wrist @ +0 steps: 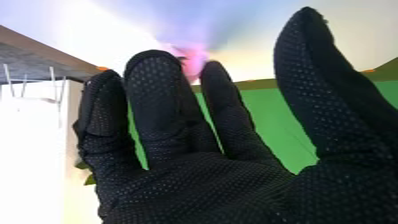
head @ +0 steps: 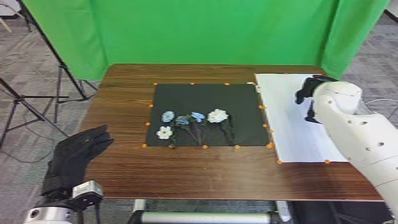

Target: Arrange flowers

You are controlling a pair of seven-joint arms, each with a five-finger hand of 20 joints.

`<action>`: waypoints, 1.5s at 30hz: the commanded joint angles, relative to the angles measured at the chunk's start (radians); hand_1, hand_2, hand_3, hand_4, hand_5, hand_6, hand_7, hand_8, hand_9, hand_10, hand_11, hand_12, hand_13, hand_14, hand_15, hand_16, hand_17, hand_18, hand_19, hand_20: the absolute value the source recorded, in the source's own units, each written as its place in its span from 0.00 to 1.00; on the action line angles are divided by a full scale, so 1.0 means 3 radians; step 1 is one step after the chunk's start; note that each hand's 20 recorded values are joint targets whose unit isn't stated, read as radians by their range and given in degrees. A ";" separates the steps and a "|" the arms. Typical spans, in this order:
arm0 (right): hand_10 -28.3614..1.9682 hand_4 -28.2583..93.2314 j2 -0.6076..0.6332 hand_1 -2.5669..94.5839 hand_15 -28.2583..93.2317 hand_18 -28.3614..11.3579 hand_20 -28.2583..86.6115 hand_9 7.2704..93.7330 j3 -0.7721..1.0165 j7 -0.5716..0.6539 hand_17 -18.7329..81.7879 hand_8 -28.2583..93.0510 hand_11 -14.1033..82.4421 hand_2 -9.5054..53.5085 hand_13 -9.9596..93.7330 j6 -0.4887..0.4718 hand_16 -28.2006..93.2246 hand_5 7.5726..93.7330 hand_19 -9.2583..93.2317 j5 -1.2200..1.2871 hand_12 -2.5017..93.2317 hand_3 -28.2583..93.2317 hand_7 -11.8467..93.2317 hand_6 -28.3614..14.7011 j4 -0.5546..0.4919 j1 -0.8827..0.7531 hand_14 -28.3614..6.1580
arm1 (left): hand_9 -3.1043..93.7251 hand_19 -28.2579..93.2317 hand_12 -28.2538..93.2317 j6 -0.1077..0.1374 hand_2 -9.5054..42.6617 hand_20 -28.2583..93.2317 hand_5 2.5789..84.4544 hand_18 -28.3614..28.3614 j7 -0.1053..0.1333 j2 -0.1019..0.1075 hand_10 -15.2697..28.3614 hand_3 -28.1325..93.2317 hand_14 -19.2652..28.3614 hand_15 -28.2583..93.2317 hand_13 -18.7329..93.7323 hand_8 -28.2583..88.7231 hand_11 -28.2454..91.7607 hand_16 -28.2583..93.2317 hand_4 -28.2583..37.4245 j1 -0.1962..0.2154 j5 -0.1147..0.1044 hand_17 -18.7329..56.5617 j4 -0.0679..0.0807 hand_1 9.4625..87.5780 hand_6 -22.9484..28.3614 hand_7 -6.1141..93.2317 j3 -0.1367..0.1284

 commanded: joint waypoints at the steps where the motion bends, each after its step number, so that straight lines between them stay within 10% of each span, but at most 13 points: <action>1: 0.47 0.00 0.0022 0.37 0.92 0.18 0.46 0.50 -0.0021 -0.0071 0.49 0.14 0.31 0.01 0.68 0.0198 0.34 0.51 0.99 -0.0185 0.19 0.95 0.24 0.46 -0.0060 -0.0123 0.56 | 0.45 0.70 0.31 -0.0020 0.29 0.35 0.57 0.88 -0.0020 0.0002 0.86 0.92 0.99 0.72 0.42 0.17 0.54 0.14 0.27 0.0012 0.0008 0.13 0.0000 0.25 0.74 0.22 0.0022; 15: 0.58 0.00 0.0222 0.50 0.89 0.21 0.46 0.82 -0.0293 -0.0032 0.56 0.27 0.40 0.00 0.77 0.1029 0.39 0.77 1.00 -0.0172 0.34 0.89 0.42 0.60 -0.0382 -0.0237 0.66 | 0.45 0.70 0.31 -0.0030 0.29 0.35 0.57 0.88 -0.0071 -0.0016 0.85 0.92 0.99 0.72 0.42 0.17 0.54 0.14 0.27 0.0007 0.0013 0.13 0.0001 0.25 0.74 0.22 0.0021; 19: 0.47 0.00 0.0334 0.43 0.88 0.21 0.45 0.70 -0.0362 -0.0140 0.54 0.15 0.48 0.02 0.74 0.1210 0.40 0.66 1.00 -0.0389 0.24 0.94 0.35 0.60 -0.0357 -0.0191 0.63 | 0.45 0.70 0.31 -0.0051 0.29 0.35 0.57 0.88 -0.0096 -0.0019 0.85 0.92 1.00 0.72 0.42 0.17 0.54 0.14 0.27 -0.0020 0.0035 0.13 0.0009 0.25 0.74 0.22 0.0027; 26: 0.28 0.00 0.0316 0.38 0.89 0.20 0.42 0.44 -0.0127 -0.0081 0.50 0.12 0.30 0.01 0.63 0.0709 0.36 0.41 0.99 -0.0225 0.19 0.97 0.27 0.64 -0.0254 -0.0152 0.54 | 0.45 0.70 0.31 -0.0007 0.29 0.35 0.57 0.88 -0.0020 0.0059 0.85 0.92 0.99 0.72 0.42 0.17 0.54 0.14 0.27 -0.0010 -0.0013 0.13 0.0013 0.25 0.74 0.21 0.0048; 33: 0.41 0.00 0.0142 0.34 0.89 0.17 0.41 0.28 0.0144 0.0150 0.49 0.15 0.19 0.02 0.60 0.0016 0.34 0.30 0.99 0.0090 0.18 0.97 0.21 0.51 -0.0023 -0.0135 0.46 | 0.45 0.70 0.31 -0.0063 0.29 0.35 0.57 0.88 -0.0044 -0.0006 0.85 0.92 1.00 0.72 0.42 0.17 0.54 0.14 0.27 -0.0036 0.0020 0.13 0.0023 0.25 0.74 0.22 0.0055; 45: 0.49 0.00 0.0073 0.36 0.88 0.16 0.38 0.37 0.0122 0.0252 0.51 0.15 0.22 0.03 0.65 0.0210 0.34 0.38 0.99 0.0056 0.17 0.97 0.21 0.45 0.0023 -0.0230 0.50 | 0.45 0.70 0.31 -0.0106 0.29 0.35 0.57 0.88 -0.0082 -0.0044 0.85 0.92 0.99 0.72 0.42 0.16 0.54 0.14 0.27 -0.0047 0.0028 0.13 0.0027 0.25 0.74 0.22 0.0048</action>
